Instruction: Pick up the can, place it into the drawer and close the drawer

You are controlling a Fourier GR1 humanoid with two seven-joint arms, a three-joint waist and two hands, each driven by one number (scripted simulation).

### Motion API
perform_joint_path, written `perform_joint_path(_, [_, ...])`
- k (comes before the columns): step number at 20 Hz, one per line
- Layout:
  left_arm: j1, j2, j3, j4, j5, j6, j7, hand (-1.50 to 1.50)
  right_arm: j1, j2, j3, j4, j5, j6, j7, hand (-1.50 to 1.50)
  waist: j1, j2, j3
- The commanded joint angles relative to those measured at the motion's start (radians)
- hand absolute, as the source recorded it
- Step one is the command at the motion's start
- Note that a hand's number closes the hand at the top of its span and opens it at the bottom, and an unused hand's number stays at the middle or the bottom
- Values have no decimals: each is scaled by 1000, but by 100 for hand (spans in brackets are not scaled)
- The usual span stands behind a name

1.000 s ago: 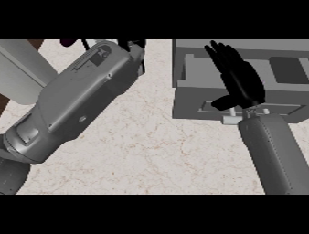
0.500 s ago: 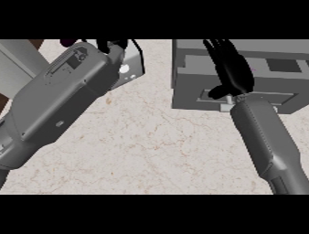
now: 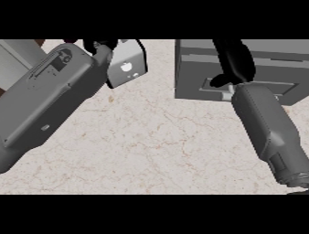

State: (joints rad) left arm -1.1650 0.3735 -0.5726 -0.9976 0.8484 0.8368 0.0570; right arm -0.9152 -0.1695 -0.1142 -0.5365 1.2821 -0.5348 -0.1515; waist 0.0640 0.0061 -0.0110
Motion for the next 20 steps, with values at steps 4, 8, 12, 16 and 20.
perform_joint_path(4, [64,59,-7,-116,-31,14,38,-150,-96,7,-41,186,30,-142,58,-150,21,12,12])
perform_joint_path(8, [47,89,2,-133,-34,-11,77,-150,-161,-26,-66,242,20,-163,41,-150,30,21,13])
perform_joint_path(12, [31,84,15,-123,-44,-1,86,-150,-229,-43,-72,281,28,-148,59,-150,33,28,13])
perform_joint_path(16, [71,123,19,-189,-40,-2,115,-150,-264,-87,-84,308,25,-123,55,-150,42,23,13])
perform_joint_path(20, [72,125,11,-213,-45,-19,126,-150,-317,-97,-98,326,14,-87,56,-150,55,29,13])
